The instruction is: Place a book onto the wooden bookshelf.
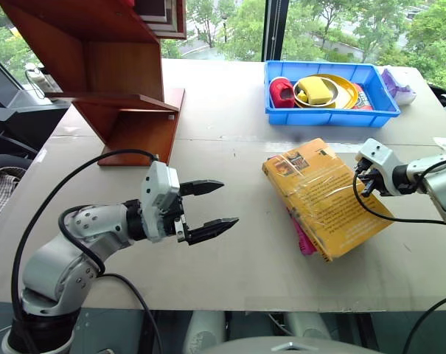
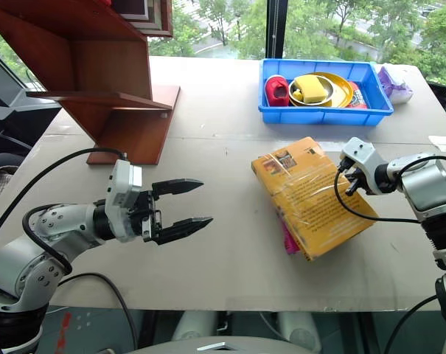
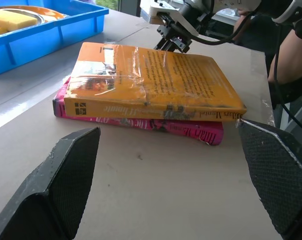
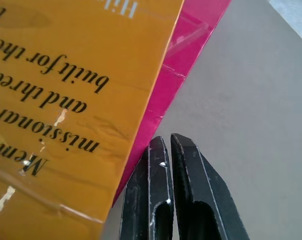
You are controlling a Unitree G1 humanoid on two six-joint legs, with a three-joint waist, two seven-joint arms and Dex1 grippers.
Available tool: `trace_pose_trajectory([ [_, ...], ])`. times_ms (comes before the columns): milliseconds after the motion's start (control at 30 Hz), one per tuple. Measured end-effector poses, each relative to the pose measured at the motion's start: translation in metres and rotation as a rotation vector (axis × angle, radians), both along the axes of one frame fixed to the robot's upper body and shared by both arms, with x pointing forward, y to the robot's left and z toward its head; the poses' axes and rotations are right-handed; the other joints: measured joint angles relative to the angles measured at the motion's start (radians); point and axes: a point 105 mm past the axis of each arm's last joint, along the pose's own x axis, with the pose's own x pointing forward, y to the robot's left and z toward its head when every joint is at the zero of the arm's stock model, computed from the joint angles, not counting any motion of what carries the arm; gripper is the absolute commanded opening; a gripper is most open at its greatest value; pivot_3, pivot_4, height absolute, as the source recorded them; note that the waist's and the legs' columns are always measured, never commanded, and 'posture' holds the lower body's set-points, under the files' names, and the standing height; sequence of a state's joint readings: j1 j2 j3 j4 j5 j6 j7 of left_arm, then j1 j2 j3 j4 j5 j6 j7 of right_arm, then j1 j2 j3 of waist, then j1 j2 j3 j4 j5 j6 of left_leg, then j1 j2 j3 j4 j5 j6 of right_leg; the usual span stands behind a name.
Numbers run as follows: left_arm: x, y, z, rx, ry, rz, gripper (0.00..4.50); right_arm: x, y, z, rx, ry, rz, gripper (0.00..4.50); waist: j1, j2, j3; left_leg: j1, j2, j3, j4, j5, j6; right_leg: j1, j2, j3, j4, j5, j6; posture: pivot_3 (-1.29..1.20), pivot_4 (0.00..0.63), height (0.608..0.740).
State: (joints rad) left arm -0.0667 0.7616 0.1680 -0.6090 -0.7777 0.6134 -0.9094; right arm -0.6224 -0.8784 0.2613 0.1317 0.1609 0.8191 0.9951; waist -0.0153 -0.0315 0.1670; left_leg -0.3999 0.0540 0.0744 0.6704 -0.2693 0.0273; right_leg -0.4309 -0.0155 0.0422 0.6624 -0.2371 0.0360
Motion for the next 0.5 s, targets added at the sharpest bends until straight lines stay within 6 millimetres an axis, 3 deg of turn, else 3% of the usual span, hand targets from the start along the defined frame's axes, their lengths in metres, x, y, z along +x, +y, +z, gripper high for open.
trace_pose_trajectory([
  [500,-0.010,0.023,-0.020,0.030,0.087,0.080,4.50,-0.005,0.068,-0.003,0.156,-0.043,-0.044,0.01,-0.014,0.000,-0.001,0.001,0.000,0.000,0.000,0.000,0.000,0.000,0.001,0.000,0.001,0.000,0.000,0.00,0.150,0.740],
])
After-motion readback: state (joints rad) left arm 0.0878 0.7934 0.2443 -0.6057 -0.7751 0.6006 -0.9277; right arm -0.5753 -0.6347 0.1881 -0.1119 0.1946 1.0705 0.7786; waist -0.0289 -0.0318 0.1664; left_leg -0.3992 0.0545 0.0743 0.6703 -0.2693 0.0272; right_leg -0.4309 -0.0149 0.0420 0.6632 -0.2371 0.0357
